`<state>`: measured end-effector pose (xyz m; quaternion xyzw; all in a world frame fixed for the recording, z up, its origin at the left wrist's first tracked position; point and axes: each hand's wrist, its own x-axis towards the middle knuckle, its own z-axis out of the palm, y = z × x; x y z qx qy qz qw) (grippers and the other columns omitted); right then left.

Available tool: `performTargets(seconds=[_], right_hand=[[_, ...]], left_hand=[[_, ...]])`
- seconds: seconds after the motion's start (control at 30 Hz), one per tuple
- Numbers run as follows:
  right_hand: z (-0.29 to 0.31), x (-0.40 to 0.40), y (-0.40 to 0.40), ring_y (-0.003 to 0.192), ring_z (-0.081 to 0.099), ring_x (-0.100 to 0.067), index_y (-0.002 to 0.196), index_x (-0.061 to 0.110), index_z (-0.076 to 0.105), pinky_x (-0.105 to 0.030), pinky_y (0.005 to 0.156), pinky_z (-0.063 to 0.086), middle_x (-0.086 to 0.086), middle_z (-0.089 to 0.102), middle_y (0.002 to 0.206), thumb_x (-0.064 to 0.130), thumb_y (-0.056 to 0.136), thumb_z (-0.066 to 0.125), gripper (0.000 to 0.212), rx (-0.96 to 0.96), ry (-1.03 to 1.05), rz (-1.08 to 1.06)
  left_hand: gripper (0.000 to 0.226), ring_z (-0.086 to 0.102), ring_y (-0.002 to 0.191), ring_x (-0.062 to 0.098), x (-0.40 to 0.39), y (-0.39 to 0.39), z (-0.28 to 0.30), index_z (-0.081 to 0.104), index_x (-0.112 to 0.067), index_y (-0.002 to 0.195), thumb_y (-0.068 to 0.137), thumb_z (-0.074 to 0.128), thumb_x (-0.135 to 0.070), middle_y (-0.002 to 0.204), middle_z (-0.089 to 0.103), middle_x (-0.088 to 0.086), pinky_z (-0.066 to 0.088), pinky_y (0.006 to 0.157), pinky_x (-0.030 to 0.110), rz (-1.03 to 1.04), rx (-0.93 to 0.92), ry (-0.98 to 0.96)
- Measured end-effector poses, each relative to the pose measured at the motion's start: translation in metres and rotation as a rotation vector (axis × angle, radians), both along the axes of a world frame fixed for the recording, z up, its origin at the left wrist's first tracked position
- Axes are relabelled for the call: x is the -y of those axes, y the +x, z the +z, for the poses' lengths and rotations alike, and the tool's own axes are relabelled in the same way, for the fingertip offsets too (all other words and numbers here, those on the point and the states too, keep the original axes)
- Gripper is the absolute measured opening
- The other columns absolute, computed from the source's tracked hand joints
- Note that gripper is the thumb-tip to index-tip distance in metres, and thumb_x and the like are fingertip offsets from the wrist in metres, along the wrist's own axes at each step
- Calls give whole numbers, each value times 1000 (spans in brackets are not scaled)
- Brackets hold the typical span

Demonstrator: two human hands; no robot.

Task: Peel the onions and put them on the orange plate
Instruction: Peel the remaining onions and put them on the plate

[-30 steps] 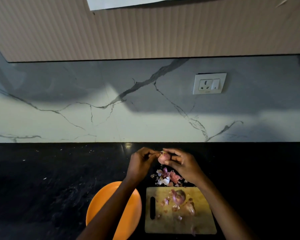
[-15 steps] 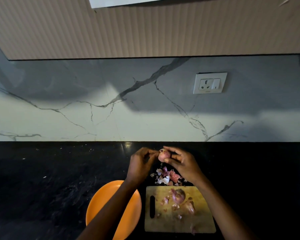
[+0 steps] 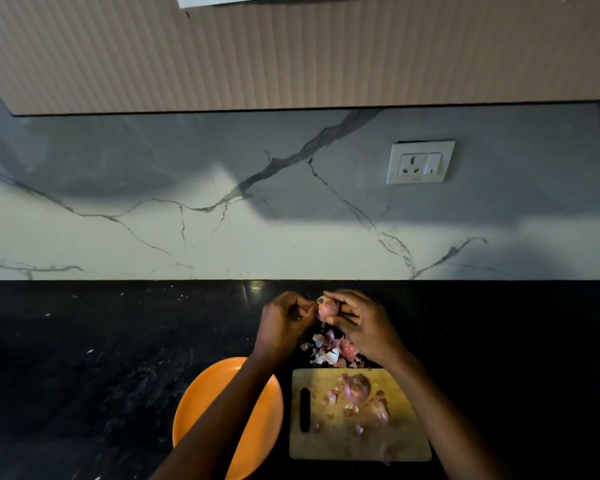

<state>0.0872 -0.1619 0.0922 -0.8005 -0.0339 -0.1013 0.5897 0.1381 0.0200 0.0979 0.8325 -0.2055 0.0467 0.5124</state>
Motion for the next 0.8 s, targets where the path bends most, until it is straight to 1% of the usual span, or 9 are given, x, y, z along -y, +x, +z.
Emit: performTargets(seconds=[0.07,0.13,0.3,0.4,0.5,0.57,0.67,0.73,0.8], right_hand=[[0,0,0,115,64,-2,126,19,67,-20,96,52,14,62,125,-4,84,75,48,4,-7,7],[0,1,-1,116,64,-2,126,21,67,-22,97,53,15,62,125,-3,84,76,49,2,-13,10],[2,2,-3,117,64,-3,125,29,65,-20,95,52,16,66,126,-1,86,75,50,-20,38,24],[3,3,-4,116,65,-5,123,39,64,-22,96,53,12,69,125,2,88,73,51,-62,85,32],[4,5,-4,115,67,-10,125,35,63,-29,99,53,7,70,124,4,91,70,46,-111,159,47],[4,7,-4,118,65,-9,126,32,63,-29,101,52,7,69,127,6,92,69,43,-117,181,42],[4,9,-4,121,63,-9,127,31,62,-26,102,50,5,68,129,6,94,67,41,-117,214,33],[3,10,-4,122,63,-9,126,33,62,-26,103,50,7,68,128,7,94,68,42,-125,211,36],[2,10,-4,121,63,-7,125,34,62,-27,103,50,10,69,126,7,93,68,43,-127,200,40]], left_hand=[[9,67,75,6,0,0,0,70,-14,83,84,76,-8,80,71,-3,51,65,15,-22,9,11],[10,67,75,8,0,0,2,68,-13,83,83,75,-6,81,70,-3,53,65,21,-41,19,20],[11,66,74,12,2,-1,4,66,-12,83,81,76,-8,80,69,-2,54,66,30,-62,-14,8],[11,66,74,14,3,-2,5,66,-10,84,81,76,-8,80,71,0,53,66,27,-58,-51,-33],[10,65,74,11,1,-3,4,67,-10,86,83,75,-4,81,70,-1,51,68,19,-8,-121,-107],[10,67,80,12,-1,-2,2,68,-12,92,88,71,-3,85,71,-2,53,74,22,-3,-170,-150],[11,69,90,9,-2,-1,1,70,-18,103,95,65,-12,95,73,-7,57,83,28,-49,-204,-180],[15,69,96,9,0,-3,3,72,-20,109,95,67,-17,101,73,-7,57,85,28,-89,-201,-199],[18,69,97,9,2,-3,5,73,-26,111,94,69,-22,105,73,-5,57,84,26,-115,-150,-168]])
